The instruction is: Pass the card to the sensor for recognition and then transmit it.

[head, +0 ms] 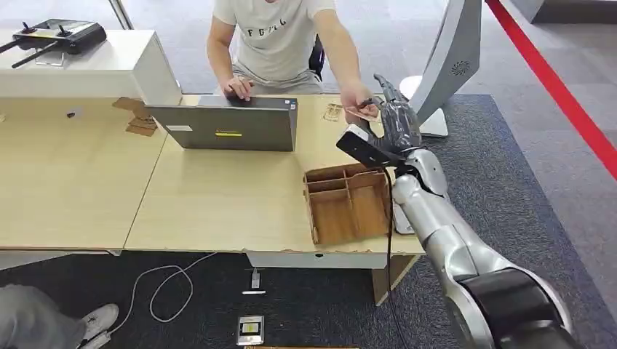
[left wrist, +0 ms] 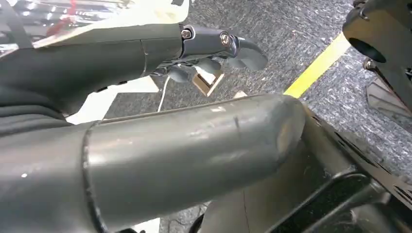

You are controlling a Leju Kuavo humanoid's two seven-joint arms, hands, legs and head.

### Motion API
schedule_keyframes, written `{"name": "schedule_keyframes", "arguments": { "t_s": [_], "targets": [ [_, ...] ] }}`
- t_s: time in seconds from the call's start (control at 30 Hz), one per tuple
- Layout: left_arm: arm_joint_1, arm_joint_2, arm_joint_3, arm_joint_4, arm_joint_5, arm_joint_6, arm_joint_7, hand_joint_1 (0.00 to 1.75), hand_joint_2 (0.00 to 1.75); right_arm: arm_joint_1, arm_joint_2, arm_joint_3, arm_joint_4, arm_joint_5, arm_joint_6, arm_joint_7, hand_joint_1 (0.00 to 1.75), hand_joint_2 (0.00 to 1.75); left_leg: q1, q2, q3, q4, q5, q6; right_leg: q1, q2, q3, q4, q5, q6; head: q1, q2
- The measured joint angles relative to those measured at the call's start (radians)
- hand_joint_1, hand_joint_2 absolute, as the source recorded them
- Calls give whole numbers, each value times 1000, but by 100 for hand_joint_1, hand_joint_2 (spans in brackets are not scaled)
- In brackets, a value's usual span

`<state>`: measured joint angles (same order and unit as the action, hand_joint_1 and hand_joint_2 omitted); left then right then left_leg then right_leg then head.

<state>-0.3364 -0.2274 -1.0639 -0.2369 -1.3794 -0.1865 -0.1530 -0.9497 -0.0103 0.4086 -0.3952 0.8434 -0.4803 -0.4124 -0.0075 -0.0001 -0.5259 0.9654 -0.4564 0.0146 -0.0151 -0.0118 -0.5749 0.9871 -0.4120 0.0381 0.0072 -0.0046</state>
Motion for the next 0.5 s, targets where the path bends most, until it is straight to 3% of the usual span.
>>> {"name": "schedule_keyframes", "arguments": {
  "t_s": [0.5],
  "targets": [
    [0, 0, -1, 0, 1, 4, 6, 0, 0, 0, 3, 0, 10, -11, -13, -8, 175, 175, 0, 0, 0, 0, 0, 0, 0, 0, 0, 0, 0, 0, 0, 0]
  ]
}}
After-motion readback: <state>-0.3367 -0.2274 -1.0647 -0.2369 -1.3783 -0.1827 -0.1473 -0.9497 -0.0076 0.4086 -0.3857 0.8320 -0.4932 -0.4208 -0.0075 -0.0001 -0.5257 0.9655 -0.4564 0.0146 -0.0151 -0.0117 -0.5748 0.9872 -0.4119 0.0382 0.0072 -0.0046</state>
